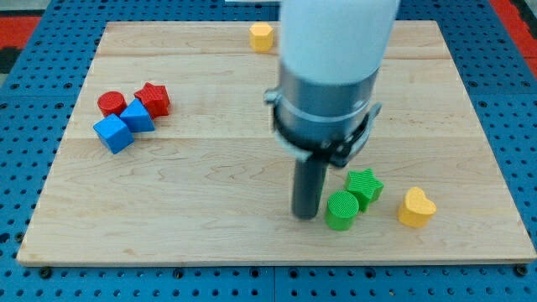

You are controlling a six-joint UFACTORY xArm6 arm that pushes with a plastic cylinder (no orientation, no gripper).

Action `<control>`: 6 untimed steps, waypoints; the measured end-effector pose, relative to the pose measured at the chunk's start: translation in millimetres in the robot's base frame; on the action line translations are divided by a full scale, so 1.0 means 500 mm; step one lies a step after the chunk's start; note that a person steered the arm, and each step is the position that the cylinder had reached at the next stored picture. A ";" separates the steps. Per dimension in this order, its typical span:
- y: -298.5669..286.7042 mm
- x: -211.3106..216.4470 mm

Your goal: Slide the yellow hexagon slightly down

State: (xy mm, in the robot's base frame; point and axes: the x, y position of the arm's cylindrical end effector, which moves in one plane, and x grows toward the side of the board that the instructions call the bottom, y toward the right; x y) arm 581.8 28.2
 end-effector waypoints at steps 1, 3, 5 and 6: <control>0.055 0.016; 0.169 0.065; 0.489 -0.100; 0.413 -0.280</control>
State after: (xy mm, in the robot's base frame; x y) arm 441.8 234.8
